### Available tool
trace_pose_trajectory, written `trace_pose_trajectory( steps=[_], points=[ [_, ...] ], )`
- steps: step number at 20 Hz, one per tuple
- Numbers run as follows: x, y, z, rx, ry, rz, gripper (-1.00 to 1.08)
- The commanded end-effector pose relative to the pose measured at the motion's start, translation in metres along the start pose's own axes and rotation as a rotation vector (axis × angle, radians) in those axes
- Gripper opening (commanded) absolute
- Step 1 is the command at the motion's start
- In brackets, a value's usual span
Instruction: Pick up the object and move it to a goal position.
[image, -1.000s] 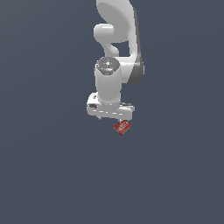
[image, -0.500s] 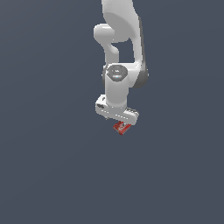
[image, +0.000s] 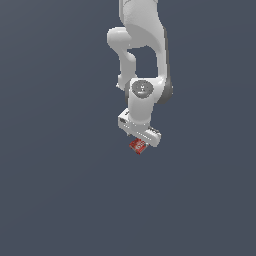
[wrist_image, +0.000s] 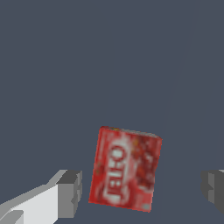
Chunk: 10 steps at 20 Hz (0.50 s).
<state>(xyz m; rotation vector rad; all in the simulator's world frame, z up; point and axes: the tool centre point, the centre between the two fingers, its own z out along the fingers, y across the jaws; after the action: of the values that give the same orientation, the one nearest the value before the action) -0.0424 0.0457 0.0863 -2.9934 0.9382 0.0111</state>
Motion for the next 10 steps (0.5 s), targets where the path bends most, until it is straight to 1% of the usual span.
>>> trace_pose_trajectory(
  steps=[1, 10],
  points=[
    [-0.006, -0.002, 0.006, 0.000, 0.002, 0.048, 1.00],
    [-0.019, -0.005, 0.019, -0.001, 0.007, 0.149, 1.00]
  ],
)
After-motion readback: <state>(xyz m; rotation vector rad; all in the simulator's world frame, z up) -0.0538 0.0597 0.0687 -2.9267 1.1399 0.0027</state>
